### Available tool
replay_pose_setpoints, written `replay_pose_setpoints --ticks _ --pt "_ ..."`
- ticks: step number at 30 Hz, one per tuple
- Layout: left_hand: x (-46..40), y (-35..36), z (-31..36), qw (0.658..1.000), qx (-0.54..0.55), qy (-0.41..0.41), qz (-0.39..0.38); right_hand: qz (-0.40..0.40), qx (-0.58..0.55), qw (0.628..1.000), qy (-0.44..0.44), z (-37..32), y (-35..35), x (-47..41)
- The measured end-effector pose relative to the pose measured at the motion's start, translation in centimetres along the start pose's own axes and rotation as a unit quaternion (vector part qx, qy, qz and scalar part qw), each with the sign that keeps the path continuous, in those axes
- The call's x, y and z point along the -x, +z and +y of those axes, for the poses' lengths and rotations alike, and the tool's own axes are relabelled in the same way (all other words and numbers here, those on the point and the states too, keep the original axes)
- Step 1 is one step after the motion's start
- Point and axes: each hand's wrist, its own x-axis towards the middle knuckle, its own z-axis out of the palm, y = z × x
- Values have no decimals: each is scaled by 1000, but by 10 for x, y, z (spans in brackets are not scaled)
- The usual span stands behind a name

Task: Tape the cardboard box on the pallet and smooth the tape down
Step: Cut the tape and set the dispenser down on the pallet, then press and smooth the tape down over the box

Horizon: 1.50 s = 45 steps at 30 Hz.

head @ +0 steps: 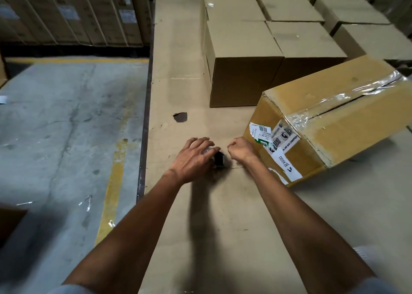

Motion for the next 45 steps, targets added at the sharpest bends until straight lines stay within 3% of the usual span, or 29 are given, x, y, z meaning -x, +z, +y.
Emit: replay_pose_setpoints --ticks 5,10,14,16,18,22,27,30,32,38,45 --pt "-16 -36 34 977 159 -122 72 100 19 991 -81 -18 -33 30" --pt "-39 -57 63 932 313 -142 117 202 38 962 -178 -26 -75 66" --pt "-54 -78 96 859 463 -180 125 294 62 917 -261 -17 -112 95" --pt "-62 -85 110 829 497 -213 144 338 77 895 -282 -6 -131 108" --pt "-70 -87 120 844 459 -222 167 366 84 886 -271 10 -149 117" --pt "-79 -82 138 883 399 -184 164 344 86 908 -225 41 -170 126" --pt "-86 -70 161 837 467 -234 166 263 105 935 -215 65 -178 126" --pt "-89 -69 174 843 431 -257 195 238 104 944 -202 74 -179 119" --pt "-90 -70 183 860 396 -247 208 228 107 946 -204 76 -180 113" --pt "-101 -45 207 906 371 -142 143 151 234 930 -241 75 -182 95" --pt "-107 -17 230 885 403 -210 102 150 259 923 -243 84 -172 84"
